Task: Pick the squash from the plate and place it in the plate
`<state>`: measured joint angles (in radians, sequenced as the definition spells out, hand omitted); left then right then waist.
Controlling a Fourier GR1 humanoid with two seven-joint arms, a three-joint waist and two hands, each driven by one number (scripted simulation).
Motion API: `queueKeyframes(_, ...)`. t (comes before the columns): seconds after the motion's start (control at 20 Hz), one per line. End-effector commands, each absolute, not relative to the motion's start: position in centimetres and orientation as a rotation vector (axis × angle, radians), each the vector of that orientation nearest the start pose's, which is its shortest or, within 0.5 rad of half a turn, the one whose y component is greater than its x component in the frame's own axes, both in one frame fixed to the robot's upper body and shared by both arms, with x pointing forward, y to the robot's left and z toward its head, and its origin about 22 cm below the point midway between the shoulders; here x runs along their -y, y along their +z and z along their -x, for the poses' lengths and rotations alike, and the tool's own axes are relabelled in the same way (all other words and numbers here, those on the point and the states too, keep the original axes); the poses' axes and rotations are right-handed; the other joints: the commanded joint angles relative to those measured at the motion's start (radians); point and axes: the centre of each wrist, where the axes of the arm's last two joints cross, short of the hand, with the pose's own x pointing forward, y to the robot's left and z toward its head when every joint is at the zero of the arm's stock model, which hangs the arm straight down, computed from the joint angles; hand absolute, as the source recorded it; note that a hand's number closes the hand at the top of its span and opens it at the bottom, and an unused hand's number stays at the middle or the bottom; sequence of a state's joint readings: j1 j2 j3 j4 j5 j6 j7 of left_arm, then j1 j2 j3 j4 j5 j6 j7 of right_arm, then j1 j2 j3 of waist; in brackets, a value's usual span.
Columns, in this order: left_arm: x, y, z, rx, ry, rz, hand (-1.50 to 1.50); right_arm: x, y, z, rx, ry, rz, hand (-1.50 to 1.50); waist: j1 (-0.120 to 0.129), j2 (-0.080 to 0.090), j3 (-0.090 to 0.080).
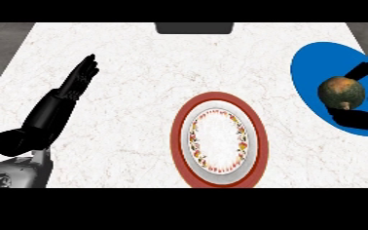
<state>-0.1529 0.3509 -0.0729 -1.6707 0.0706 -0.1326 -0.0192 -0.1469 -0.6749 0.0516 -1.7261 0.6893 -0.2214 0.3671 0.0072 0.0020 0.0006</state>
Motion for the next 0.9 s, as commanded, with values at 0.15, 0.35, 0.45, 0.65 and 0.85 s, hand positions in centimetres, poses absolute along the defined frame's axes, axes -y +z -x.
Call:
queueKeyframes(0.15,-28.5,8.9,-28.3,1.783,-0.475,-0.006,0.0,37.1,10.2,-31.0,1.339,0.729,1.326,1.5,0.01,0.003,0.0)
queueKeyframes(0.35,-26.8,8.8,-27.6,1.778,-0.479,0.004,0.0,39.4,6.9,-31.3,1.165,0.66,1.228,1.5,0.013,0.003,0.001)
queueKeyframes(0.45,-25.1,8.1,-28.3,1.774,-0.469,0.015,0.0,40.2,7.3,-33.1,1.111,0.667,1.186,-1.5,0.015,0.006,0.001)
queueKeyframes(0.65,-25.9,7.9,-26.9,1.785,-0.48,0.004,0.0,42.0,4.7,-34.3,1.174,0.675,1.168,-1.5,0.018,0.004,0.001)
queueKeyframes(0.85,-26.9,8.7,-27.4,1.773,-0.47,-0.011,0.0,43.6,4.4,-33.8,1.339,0.634,1.163,-1.5,0.011,0.004,0.001)
